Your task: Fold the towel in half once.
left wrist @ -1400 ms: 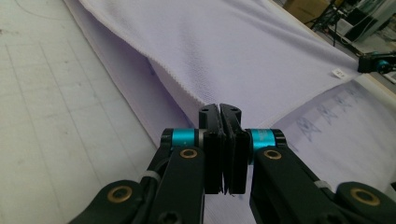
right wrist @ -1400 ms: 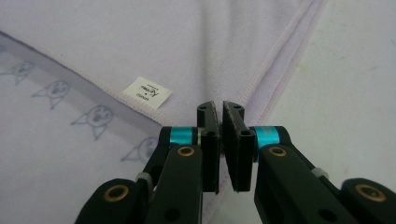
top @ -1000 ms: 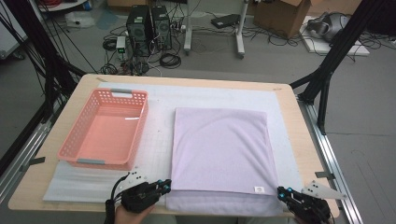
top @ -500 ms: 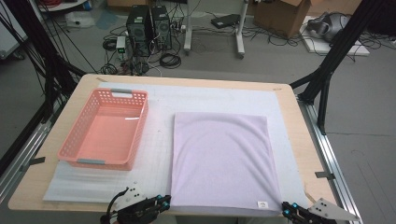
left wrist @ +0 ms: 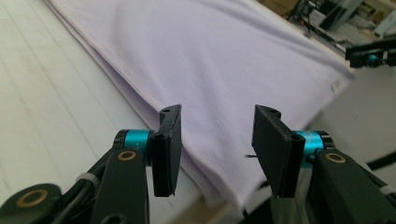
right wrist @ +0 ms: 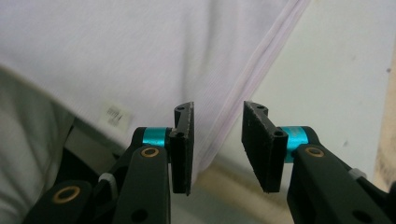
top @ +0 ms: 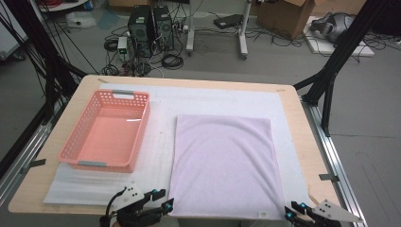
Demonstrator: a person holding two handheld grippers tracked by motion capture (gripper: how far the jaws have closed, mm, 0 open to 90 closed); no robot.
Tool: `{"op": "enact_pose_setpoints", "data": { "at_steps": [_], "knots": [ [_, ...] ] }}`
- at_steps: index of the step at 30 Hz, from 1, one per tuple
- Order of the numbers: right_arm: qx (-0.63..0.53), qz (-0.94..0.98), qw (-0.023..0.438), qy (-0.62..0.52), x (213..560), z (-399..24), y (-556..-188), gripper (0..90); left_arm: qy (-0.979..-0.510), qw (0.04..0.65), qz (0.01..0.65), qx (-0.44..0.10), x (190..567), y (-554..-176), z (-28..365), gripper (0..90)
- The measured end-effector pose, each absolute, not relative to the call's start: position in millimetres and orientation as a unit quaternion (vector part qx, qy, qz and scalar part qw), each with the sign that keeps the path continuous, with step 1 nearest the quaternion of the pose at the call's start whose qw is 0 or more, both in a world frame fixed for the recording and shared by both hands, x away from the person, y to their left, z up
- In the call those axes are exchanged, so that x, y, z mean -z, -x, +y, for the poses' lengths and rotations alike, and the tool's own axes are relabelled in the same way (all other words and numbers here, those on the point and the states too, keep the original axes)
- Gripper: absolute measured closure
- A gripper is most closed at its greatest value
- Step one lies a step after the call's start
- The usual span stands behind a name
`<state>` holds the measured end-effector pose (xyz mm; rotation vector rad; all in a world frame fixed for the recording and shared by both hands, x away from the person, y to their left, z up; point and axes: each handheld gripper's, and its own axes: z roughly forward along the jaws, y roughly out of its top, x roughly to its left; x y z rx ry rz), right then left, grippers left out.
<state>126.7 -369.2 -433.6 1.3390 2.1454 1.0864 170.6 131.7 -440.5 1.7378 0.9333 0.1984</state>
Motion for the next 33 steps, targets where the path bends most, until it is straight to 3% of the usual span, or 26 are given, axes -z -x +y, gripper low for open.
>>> {"op": "enact_pose_setpoints", "data": {
  "at_steps": [4,11,21,29,31,33],
  "knots": [
    [-0.394,0.758,0.204,-0.478,432,-372,-152,65.8,-0.726,0.557,0.389,-0.102,438,-201,130,54.0],
    [-0.411,0.740,0.211,-0.488,429,-377,-227,76.8,-0.722,0.568,0.379,-0.111,438,-259,125,55.1],
    [-0.385,0.727,0.207,-0.529,442,-364,-324,78.3,-0.727,0.548,0.398,-0.112,438,-317,113,57.6],
    [-0.365,0.725,0.213,-0.545,446,-365,-338,88.2,-0.718,0.529,0.438,-0.116,451,-336,110,58.3],
    [-0.356,0.726,0.214,-0.548,446,-368,-336,87.9,-0.722,0.526,0.434,-0.116,450,-339,109,58.3],
    [-0.377,0.724,0.205,-0.540,446,-371,-333,79.8,-0.724,0.524,0.434,-0.114,445,-344,107,56.5]
  ]
}}
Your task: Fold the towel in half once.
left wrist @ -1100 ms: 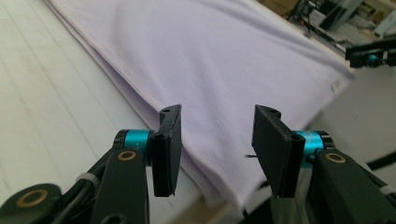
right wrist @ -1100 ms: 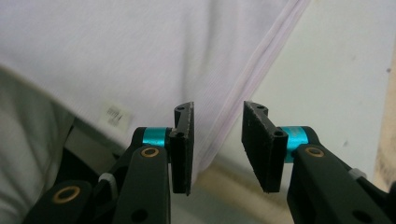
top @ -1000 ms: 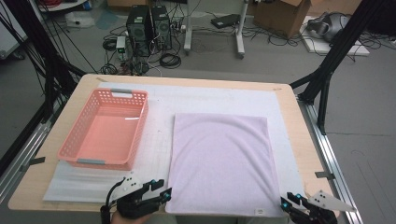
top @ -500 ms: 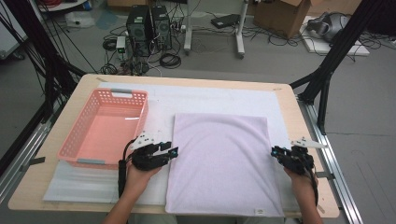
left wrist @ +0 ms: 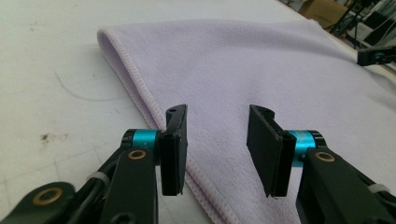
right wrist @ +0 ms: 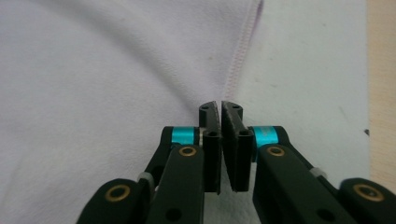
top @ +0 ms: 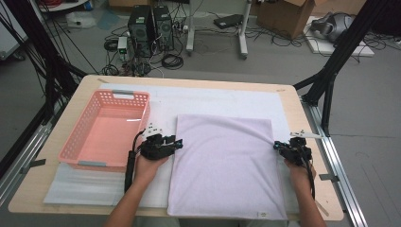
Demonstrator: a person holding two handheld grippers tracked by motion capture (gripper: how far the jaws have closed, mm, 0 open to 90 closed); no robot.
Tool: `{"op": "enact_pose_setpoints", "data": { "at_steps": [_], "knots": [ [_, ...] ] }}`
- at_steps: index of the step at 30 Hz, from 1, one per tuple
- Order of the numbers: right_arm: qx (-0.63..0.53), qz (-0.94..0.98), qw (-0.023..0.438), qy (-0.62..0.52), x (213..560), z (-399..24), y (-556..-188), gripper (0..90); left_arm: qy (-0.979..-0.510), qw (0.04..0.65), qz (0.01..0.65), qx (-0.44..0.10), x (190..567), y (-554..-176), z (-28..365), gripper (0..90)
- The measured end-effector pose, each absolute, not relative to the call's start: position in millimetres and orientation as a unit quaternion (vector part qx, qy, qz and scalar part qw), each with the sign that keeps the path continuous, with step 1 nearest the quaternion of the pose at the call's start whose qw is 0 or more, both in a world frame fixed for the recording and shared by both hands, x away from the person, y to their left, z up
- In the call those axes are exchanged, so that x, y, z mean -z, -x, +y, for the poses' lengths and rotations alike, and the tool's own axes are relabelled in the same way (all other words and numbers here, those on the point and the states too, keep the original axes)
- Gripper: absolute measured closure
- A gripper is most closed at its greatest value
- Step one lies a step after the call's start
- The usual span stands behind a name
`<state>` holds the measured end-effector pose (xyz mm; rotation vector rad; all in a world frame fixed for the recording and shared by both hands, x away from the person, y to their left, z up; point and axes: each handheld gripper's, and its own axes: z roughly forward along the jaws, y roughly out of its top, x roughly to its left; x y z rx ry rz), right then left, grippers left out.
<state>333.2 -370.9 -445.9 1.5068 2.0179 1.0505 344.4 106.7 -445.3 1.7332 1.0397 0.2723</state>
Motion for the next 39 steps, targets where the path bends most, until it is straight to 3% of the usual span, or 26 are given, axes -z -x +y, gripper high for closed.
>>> {"op": "enact_pose_setpoints", "data": {
  "at_steps": [2,4,10,17,22,25,30,32,34,35,39],
  "knots": [
    [-0.392,0.717,0.213,-0.536,442,-371,-332,68.5,-0.721,0.523,0.437,-0.124,440,-351,104,54.9],
    [-0.394,0.717,0.213,-0.534,440,-372,-334,65.3,-0.724,0.512,0.443,-0.132,436,-361,102,52.5],
    [-0.393,0.725,0.213,-0.524,436,-373,-347,61.3,-0.734,0.480,0.456,-0.150,435,-391,100,56.6],
    [-0.393,0.728,0.210,-0.521,435,-375,-365,59.4,-0.737,0.454,0.477,-0.153,445,-416,96,54.6],
    [-0.392,0.730,0.199,-0.523,436,-376,-378,59.4,-0.749,0.424,0.485,-0.153,452,-427,92,66.0],
    [-0.390,0.731,0.192,-0.526,436,-375,-385,62.0,-0.758,0.413,0.478,-0.162,449,-431,89,85.4],
    [-0.386,0.731,0.188,-0.531,439,-375,-391,63.1,-0.755,0.398,0.492,-0.173,446,-434,87,86.5],
    [-0.386,0.729,0.185,-0.534,439,-377,-390,62.3,-0.752,0.395,0.494,-0.184,447,-434,86,82.9],
    [-0.389,0.726,0.187,-0.535,437,-379,-389,60.7,-0.741,0.391,0.508,-0.200,447,-435,86,59.1],
    [-0.390,0.724,0.189,-0.536,437,-379,-389,58.1,-0.732,0.408,0.514,-0.181,448,-436,88,53.4],
    [-0.381,0.725,0.186,-0.543,442,-378,-393,54.3,-0.745,0.412,0.493,-0.176,452,-436,81,42.3]
  ]
}}
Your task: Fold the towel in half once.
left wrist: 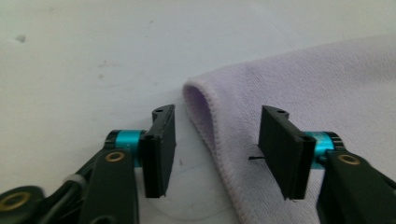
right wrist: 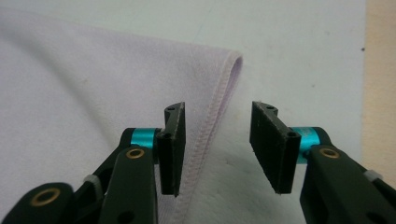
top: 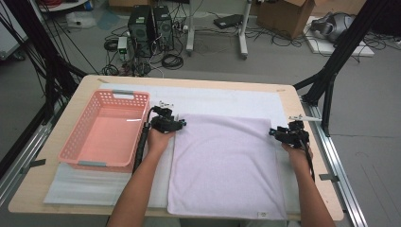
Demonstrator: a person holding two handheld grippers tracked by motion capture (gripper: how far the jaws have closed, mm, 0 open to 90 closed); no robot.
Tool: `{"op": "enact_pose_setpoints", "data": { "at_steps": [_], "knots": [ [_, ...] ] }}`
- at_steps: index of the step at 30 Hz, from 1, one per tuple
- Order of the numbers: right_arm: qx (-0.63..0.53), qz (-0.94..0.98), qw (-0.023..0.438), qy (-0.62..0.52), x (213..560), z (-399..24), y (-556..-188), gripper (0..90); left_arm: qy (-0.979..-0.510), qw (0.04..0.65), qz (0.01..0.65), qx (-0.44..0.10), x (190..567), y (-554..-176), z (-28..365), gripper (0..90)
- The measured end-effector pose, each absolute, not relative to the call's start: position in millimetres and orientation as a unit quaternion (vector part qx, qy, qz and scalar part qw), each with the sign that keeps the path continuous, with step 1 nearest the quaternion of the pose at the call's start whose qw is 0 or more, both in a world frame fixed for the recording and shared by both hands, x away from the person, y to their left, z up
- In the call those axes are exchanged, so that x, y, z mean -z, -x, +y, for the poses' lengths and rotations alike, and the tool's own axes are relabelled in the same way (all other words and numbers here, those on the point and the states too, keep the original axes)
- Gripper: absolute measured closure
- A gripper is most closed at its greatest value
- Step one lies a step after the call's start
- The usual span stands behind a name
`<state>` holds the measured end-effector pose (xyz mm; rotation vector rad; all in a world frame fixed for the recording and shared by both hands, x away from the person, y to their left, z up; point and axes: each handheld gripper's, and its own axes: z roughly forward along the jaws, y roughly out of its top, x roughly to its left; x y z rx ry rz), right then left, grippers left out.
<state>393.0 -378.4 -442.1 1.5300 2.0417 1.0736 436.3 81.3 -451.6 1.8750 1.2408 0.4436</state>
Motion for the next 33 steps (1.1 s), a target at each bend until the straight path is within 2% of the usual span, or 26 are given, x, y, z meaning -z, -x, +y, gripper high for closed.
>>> {"op": "enact_pose_setpoints", "data": {
  "at_steps": [3,6,7,10,12,15,21,27,33],
  "knots": [
    [-0.372,0.729,0.182,-0.545,448,-371,-397,51.2,-0.760,0.399,0.476,-0.191,452,-434,77,43.2],
    [-0.357,0.740,0.200,-0.534,448,-365,-400,54.9,-0.769,0.395,0.462,-0.198,451,-432,73,51.9],
    [-0.354,0.742,0.200,-0.533,447,-363,-400,59.2,-0.769,0.396,0.462,-0.197,451,-431,73,55.1],
    [-0.359,0.754,0.181,-0.520,446,-360,-402,80.2,-0.760,0.407,0.474,-0.180,451,-432,75,66.4],
    [-0.366,0.751,0.167,-0.523,446,-361,-403,84.8,-0.744,0.426,0.494,-0.144,452,-433,79,82.9],
    [-0.376,0.745,0.155,-0.529,446,-365,-403,86.8,-0.737,0.435,0.500,-0.135,451,-432,82,84.5],
    [-0.413,0.718,0.207,-0.522,431,-375,-406,87.2,-0.700,0.490,0.492,-0.170,427,-438,88,85.2],
    [-0.420,0.707,0.255,-0.509,415,-373,-419,87.2,-0.696,0.494,0.487,-0.186,417,-456,85,85.2],
    [-0.423,0.692,0.267,-0.520,416,-370,-430,87.0,-0.685,0.512,0.480,-0.194,416,-463,84,84.8]
  ]
}}
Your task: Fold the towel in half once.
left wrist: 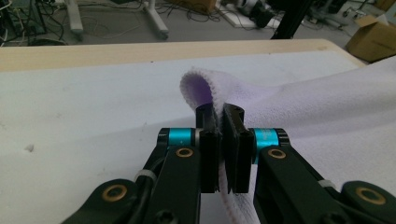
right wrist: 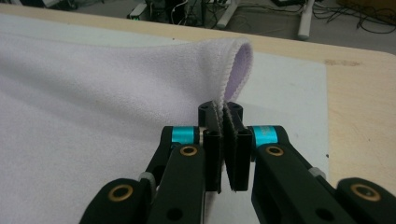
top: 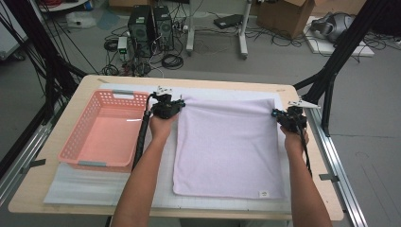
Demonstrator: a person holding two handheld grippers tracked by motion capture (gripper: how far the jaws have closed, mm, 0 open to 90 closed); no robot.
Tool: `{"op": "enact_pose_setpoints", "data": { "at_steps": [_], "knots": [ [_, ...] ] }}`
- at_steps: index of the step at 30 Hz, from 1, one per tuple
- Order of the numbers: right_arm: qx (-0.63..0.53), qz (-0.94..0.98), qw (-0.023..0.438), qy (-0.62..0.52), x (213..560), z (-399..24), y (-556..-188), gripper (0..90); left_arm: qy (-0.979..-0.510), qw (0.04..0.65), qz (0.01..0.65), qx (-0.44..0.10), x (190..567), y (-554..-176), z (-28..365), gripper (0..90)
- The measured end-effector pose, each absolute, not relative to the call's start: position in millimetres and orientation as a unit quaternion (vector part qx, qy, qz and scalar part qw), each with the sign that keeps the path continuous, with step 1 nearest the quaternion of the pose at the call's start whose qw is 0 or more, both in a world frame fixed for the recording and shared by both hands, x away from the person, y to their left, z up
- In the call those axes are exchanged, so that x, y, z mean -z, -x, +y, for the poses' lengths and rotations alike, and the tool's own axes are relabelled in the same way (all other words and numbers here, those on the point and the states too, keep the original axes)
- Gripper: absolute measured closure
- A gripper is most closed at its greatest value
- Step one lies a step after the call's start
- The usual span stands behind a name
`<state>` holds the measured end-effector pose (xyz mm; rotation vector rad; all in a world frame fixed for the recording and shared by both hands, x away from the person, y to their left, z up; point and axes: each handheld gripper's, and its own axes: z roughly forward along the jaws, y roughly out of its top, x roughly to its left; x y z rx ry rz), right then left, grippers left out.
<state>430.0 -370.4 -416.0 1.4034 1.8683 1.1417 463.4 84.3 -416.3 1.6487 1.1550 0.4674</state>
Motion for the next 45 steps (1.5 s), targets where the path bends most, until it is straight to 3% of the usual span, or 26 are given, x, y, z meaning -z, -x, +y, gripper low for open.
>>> {"op": "enact_pose_setpoints", "data": {
  "at_steps": [1,2,3,5,12,15,24,35,41,45],
  "knots": [
    [-0.424,0.689,0.268,-0.523,417,-371,-431,86.0,-0.687,0.511,0.477,-0.199,417,-463,83,82.8],
    [-0.427,0.682,0.261,-0.534,419,-371,-431,81.0,-0.691,0.502,0.481,-0.200,419,-463,81,74.5],
    [-0.435,0.671,0.244,-0.548,422,-373,-433,69.6,-0.695,0.498,0.482,-0.193,419,-462,81,62.0],
    [-0.430,0.666,0.228,-0.565,425,-374,-433,59.7,-0.704,0.493,0.484,-0.168,421,-459,79,58.7],
    [-0.422,0.687,0.223,-0.548,415,-371,-418,52.1,-0.718,0.498,0.464,-0.149,422,-439,76,57.9],
    [-0.412,0.701,0.227,-0.536,409,-370,-406,52.9,-0.708,0.513,0.458,-0.162,422,-425,79,58.6],
    [-0.415,0.716,0.215,-0.519,392,-371,-369,60.1,-0.720,0.495,0.466,-0.135,433,-384,91,66.3],
    [-0.417,0.722,0.202,-0.514,412,-379,-305,61.2,-0.736,0.493,0.447,-0.125,437,-330,101,69.4],
    [-0.407,0.737,0.196,-0.502,422,-382,-269,74.3,-0.735,0.498,0.448,-0.108,447,-306,106,66.0],
    [-0.406,0.741,0.189,-0.501,430,-385,-250,78.2,-0.731,0.504,0.448,-0.107,452,-292,112,61.5]
  ]
}}
